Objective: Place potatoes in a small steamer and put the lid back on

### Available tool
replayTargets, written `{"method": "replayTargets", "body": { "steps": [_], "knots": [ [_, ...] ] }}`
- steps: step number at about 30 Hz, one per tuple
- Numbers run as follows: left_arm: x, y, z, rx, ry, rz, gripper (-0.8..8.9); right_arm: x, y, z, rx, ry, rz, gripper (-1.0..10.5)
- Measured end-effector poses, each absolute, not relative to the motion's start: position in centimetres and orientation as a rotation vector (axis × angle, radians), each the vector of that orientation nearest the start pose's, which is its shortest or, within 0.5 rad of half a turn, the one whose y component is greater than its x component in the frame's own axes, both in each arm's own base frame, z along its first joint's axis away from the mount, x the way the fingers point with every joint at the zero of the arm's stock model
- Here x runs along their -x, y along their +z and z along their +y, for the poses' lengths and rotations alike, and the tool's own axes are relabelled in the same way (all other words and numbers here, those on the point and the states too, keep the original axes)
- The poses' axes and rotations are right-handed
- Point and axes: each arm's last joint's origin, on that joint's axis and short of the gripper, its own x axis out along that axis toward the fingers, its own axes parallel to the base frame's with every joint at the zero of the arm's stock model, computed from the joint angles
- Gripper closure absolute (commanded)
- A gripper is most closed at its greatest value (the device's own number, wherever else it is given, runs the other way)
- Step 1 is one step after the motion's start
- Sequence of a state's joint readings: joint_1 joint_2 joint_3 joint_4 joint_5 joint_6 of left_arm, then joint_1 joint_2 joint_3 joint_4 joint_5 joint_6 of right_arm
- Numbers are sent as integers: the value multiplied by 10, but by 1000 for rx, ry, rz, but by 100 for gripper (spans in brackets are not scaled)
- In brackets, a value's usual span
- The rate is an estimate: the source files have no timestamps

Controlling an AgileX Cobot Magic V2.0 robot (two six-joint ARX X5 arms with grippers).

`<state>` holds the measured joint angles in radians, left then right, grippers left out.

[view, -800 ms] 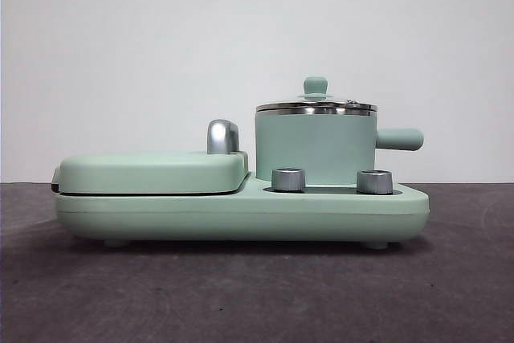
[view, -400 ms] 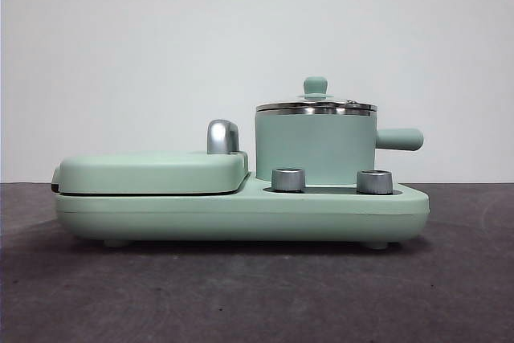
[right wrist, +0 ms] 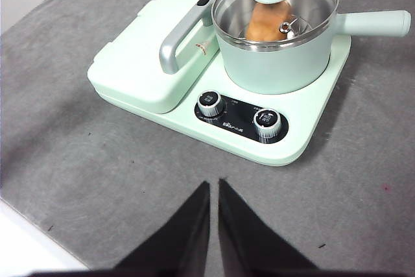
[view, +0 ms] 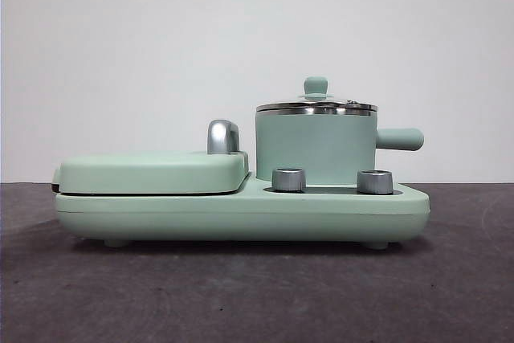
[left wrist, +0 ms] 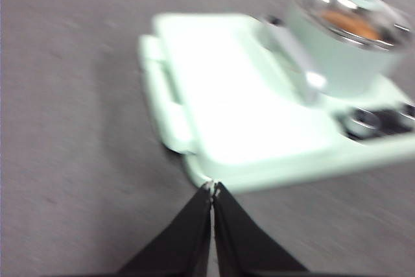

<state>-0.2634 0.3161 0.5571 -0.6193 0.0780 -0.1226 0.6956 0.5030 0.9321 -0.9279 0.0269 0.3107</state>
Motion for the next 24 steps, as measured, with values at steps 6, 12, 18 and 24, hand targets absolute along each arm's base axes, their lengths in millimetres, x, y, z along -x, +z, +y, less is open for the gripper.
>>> {"method": "replayTargets", "body": {
  "steps": [6,12,18,24],
  "knots": [
    [-88,201,-10,83,-156,252,808,-55,341,45,-114,572,570,927],
    [-89,162,-3,85,-78,244,808,-55,341,45,-114,573,570,927],
    [-94,158,-1,82,-57,161,808,-55,341,45,-114,573,570,927],
    [-95,157,-1,77,-57,152,808,-55,341,45,-115,573,570,927]
  ]
}}
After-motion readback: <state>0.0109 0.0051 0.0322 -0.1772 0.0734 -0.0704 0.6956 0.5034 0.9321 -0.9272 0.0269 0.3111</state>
